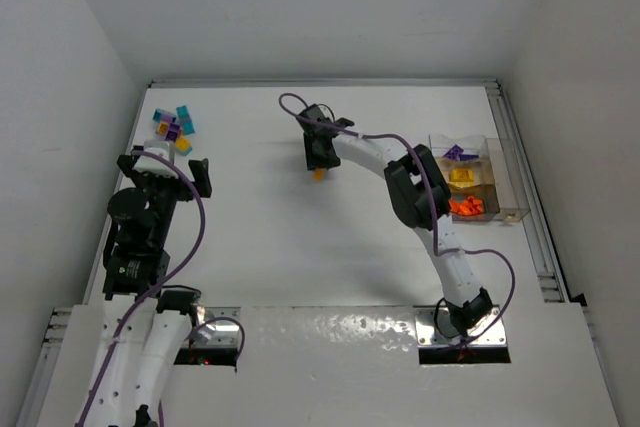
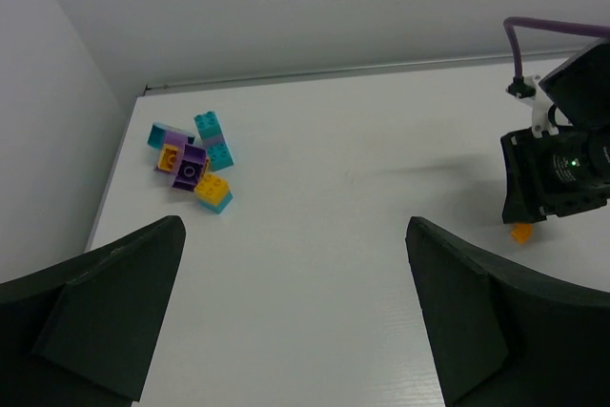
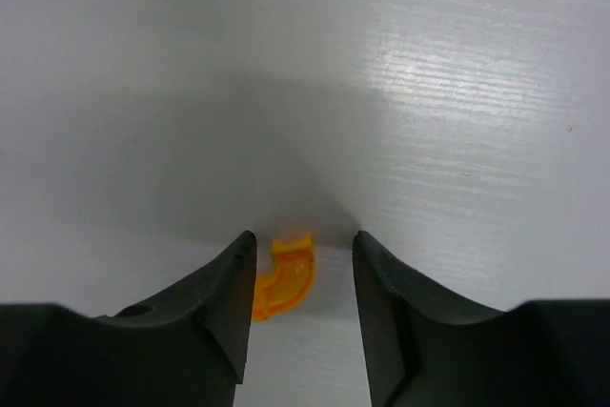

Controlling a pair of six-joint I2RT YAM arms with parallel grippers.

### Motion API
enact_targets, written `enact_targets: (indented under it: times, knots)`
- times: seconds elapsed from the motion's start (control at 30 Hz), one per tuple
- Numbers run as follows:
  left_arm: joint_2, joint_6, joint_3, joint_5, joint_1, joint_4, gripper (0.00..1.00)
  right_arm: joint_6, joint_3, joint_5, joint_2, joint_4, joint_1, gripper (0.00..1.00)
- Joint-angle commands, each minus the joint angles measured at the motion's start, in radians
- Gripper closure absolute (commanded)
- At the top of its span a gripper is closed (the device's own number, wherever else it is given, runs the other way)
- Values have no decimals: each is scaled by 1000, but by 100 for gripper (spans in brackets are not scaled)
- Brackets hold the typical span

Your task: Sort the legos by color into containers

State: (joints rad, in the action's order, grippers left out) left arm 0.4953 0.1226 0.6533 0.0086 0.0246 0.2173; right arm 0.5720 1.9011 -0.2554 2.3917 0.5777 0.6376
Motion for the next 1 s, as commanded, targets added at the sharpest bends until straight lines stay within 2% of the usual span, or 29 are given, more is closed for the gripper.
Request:
enact_targets:
  times: [0.0, 0.17, 0.3, 0.37, 0.4, 0.5, 0.7, 0.8, 0.9, 0.93, 0.97]
  knots:
    - [-6, -11, 0, -2, 0, -39, 0, 22, 20, -28, 29, 25, 14, 58]
    - [-8, -1, -1, -4, 0, -38, 0, 22, -37, -28, -6, 5, 28, 68]
    - [-8, 3, -3, -4, 0, -44, 0, 16, -60, -31, -38, 4, 33, 70]
    - [-8, 2, -6, -4, 0, -47, 0, 9, -83, -36, -49, -12, 33, 78]
    - [-5, 3, -6, -4, 0, -52, 0, 6, -88, -38, -57, -15, 31, 87]
    - [-6, 3, -6, -4, 0, -55, 0, -6, -91, -59, -69, -16, 31, 100]
    - [-6, 3, -4, -35, 0, -49, 0, -40, -85, -100, -153, 13, 21, 100]
    - [-1, 0, 9, -35, 0, -39, 0, -55, -147, -166, -294, 11, -25, 100]
    - [-4, 5, 16, -44, 0, -36, 0, -32, -366, -193, -495, -41, -154, 100]
    - [-8, 5, 13, -51, 0, -36, 0, -15, -414, -185, -546, -51, -256, 100]
    - [-17, 5, 11, -55, -2, -36, 0, 14, -468, -179, -639, -64, -306, 100]
